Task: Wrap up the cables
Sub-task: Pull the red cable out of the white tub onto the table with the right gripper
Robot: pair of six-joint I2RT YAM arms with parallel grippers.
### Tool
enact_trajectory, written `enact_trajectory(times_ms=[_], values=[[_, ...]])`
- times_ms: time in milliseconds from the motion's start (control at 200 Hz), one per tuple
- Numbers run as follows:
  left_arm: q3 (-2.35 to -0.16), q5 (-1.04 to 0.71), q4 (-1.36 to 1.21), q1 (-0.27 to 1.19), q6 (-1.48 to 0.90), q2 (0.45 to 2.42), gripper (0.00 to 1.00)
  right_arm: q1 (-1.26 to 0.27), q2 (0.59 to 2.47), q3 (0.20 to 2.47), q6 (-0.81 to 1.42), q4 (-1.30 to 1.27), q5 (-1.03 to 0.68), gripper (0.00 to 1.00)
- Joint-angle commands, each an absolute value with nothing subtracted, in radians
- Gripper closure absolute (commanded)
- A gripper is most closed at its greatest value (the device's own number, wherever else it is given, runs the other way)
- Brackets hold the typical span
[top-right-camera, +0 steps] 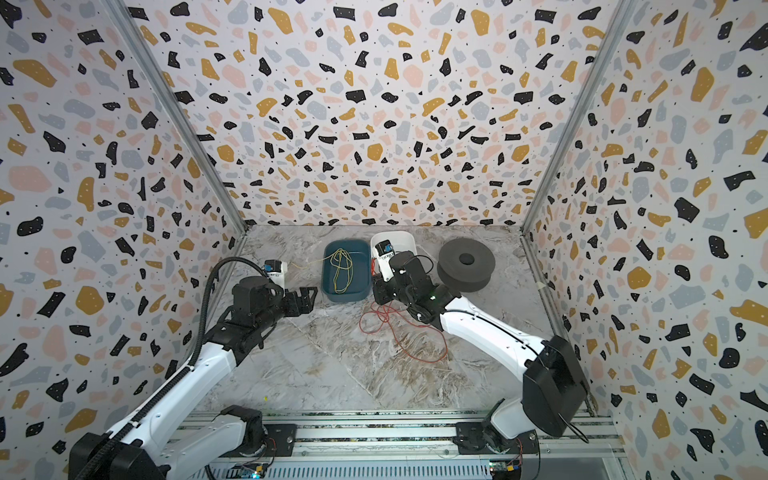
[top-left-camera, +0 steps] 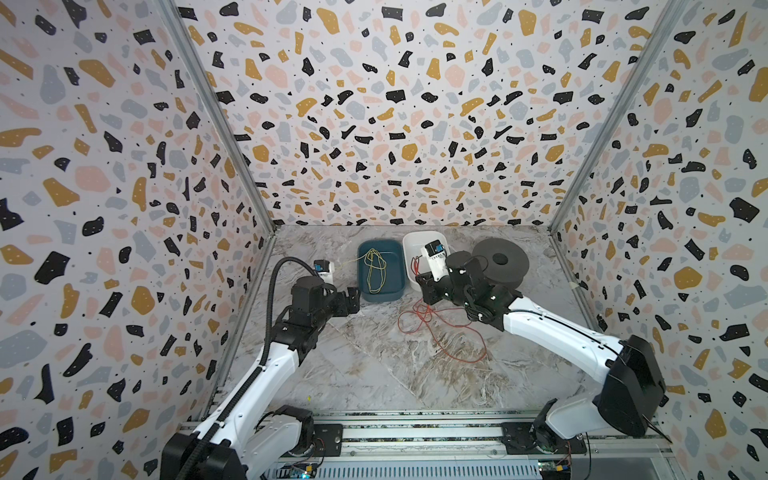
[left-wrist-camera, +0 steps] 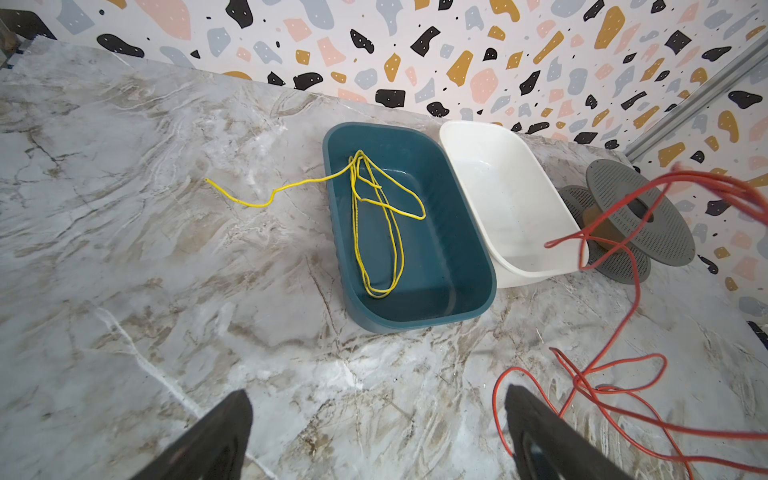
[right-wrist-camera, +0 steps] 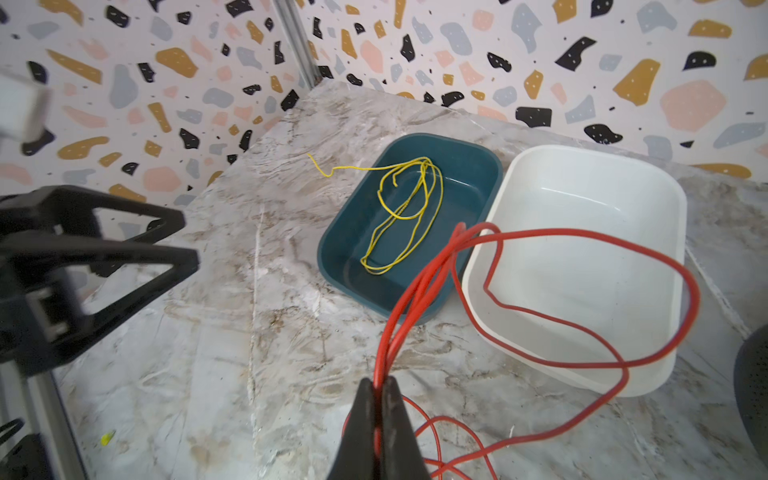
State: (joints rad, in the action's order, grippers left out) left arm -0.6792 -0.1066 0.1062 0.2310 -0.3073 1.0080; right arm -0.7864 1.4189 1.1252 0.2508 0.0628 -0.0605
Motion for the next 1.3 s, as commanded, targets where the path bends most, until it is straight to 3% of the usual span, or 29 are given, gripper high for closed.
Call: enact_trajectory(times_ms=[0, 275, 636, 1297], values=[[-0.684, -0.099, 0.080, 0.227, -0.303, 1.001, 0.04, -0.811, 1.330, 1.075, 0.149, 0.029, -0.137, 1.00], [-0.679, -0.094, 0.086, 0.223, -0.306, 0.996, 0.04, -0.867, 1.273, 0.933, 0.040, -0.003, -0.214, 1.00], [-0.680, -0.081, 0.087, 0.215, -0.311, 0.994, 0.04, -0.955, 1.283, 0.810, 0.021, -0.027, -0.187, 1.00], [-0.684, -0.049, 0.104, 0.209, -0.318, 1.007, 0.04, -0.993, 1.441, 0.733, 0.064, -0.069, -0.174, 1.00]])
